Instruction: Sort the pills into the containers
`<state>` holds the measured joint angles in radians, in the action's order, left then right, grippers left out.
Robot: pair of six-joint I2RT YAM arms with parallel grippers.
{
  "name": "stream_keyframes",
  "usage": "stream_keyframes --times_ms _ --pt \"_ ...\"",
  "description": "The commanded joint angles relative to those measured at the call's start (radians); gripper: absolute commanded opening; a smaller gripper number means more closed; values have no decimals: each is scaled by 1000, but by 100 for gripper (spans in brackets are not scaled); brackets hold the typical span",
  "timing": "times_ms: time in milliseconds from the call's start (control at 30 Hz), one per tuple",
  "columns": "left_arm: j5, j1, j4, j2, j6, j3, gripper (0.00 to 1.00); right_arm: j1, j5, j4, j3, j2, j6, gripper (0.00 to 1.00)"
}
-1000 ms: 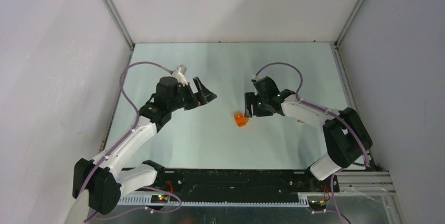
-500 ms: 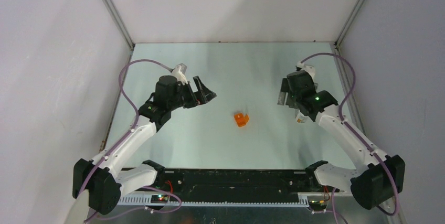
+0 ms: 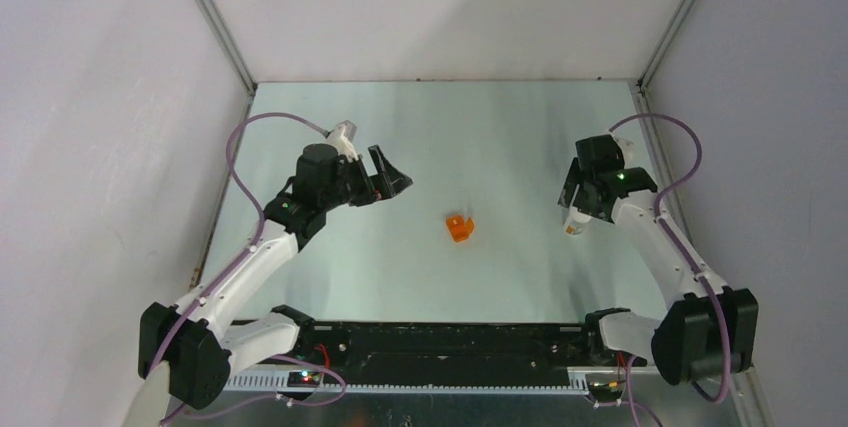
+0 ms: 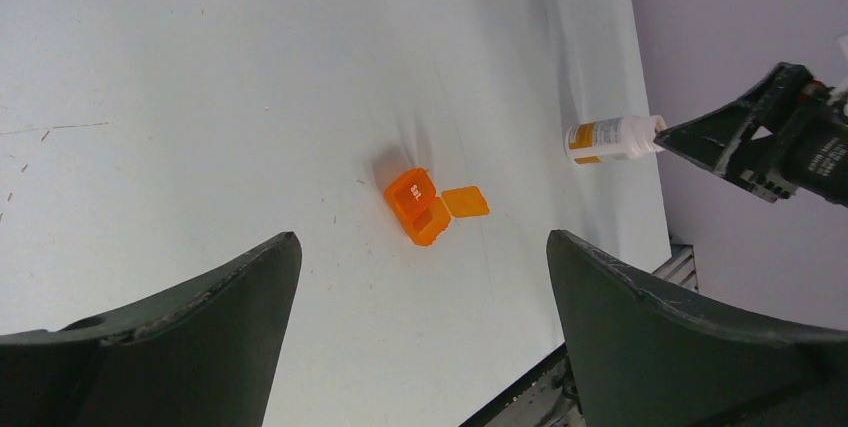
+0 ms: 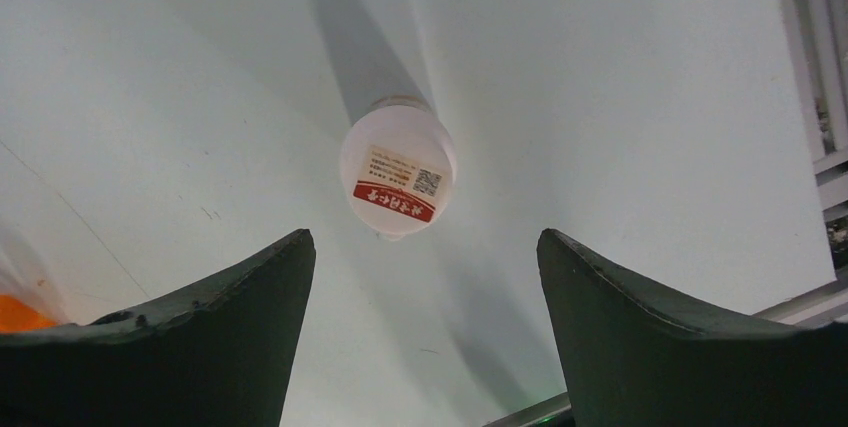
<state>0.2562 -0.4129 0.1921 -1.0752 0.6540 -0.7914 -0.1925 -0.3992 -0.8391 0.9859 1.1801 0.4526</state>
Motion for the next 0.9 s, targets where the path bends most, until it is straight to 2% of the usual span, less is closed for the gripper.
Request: stream_keyframes --times_ms 0,333,500,533,700,867 --pt "-4 -2 -29 23 -19 -12 99 23 82 28 -4 70 -34 86" --pt "-1 -1 -34 38 -23 -4 99 75 112 93 -5 180 -26 80" --pt "14 -2 -33 34 -35 -14 99 86 161 124 -4 233 8 72" --pt "14 -2 -33 35 -36 -14 99 87 212 127 -4 237 21 71" --pt "26 -4 -34 34 -42 -10 99 86 197 124 -5 250 63 58" --pt "30 -14 -28 27 -59 -14 99 82 214 115 -5 227 73 50"
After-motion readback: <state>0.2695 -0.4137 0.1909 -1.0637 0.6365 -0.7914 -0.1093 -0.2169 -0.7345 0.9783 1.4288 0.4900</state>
